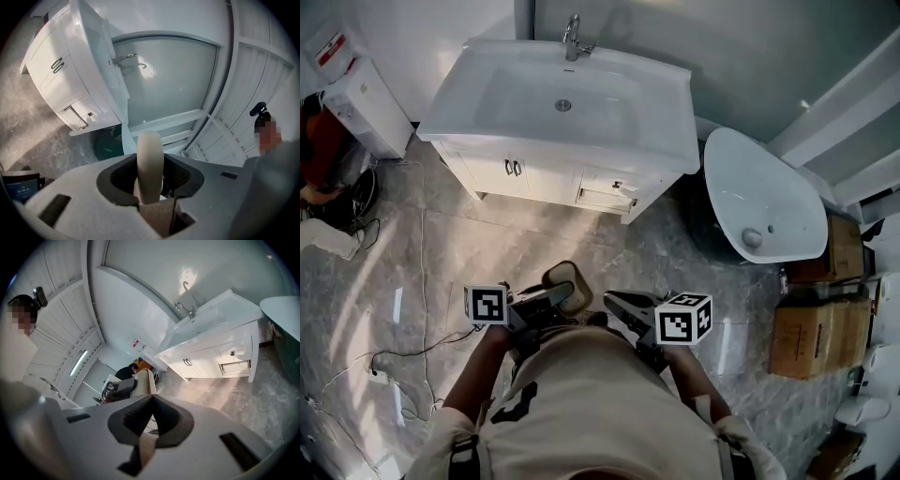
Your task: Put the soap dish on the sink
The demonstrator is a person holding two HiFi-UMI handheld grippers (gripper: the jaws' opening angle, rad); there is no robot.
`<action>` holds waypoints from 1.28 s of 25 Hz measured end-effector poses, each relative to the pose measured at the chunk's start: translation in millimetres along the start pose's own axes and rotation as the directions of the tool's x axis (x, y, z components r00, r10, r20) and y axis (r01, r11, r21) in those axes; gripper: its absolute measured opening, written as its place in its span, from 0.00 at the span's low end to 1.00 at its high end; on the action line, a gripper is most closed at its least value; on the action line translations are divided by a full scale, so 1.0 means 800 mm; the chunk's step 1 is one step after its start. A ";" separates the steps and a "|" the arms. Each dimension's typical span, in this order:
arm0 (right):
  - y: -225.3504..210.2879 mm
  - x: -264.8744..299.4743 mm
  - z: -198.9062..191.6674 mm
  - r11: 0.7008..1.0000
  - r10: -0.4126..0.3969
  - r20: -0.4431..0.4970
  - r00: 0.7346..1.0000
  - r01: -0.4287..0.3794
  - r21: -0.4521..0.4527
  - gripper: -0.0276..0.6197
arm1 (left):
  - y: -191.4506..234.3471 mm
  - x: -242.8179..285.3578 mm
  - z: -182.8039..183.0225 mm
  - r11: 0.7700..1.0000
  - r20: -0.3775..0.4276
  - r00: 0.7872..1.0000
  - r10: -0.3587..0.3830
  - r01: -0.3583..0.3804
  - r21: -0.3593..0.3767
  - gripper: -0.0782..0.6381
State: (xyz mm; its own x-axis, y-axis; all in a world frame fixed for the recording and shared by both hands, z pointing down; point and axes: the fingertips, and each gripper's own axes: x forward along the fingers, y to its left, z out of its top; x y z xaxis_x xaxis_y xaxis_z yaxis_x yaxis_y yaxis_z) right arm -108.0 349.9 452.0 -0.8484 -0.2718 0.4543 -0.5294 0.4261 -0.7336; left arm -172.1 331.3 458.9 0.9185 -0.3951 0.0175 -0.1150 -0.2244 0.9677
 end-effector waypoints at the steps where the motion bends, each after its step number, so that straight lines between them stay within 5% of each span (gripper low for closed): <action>1: 0.002 0.008 0.002 1.000 -0.007 -0.005 1.000 0.007 0.000 0.06 | 0.004 -0.004 0.007 1.000 0.002 1.000 -0.005 0.005 0.002 0.34; 17: 0.015 0.050 0.003 0.998 -0.056 -0.004 0.998 0.056 0.020 0.06 | 0.021 -0.029 0.030 1.000 -0.029 0.999 -0.014 0.013 -0.026 0.33; 24: 0.020 0.036 0.044 0.997 0.068 0.175 0.982 -0.075 0.032 0.06 | 0.014 -0.016 0.046 1.000 -0.022 1.000 -0.004 0.004 0.017 0.33; 32: 0.024 0.011 0.091 0.976 0.206 0.231 0.951 -0.181 -0.125 0.06 | 0.011 0.018 0.072 0.998 0.014 0.999 0.036 -0.037 0.050 0.33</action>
State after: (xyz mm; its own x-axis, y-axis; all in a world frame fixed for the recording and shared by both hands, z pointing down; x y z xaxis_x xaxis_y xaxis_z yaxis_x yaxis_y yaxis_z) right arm -125.4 292.8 405.4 -0.9143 -0.3704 0.1640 -0.3639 0.5730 -0.7344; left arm -182.0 272.3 453.1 0.9083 -0.4154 0.0487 -0.1672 -0.2539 0.9527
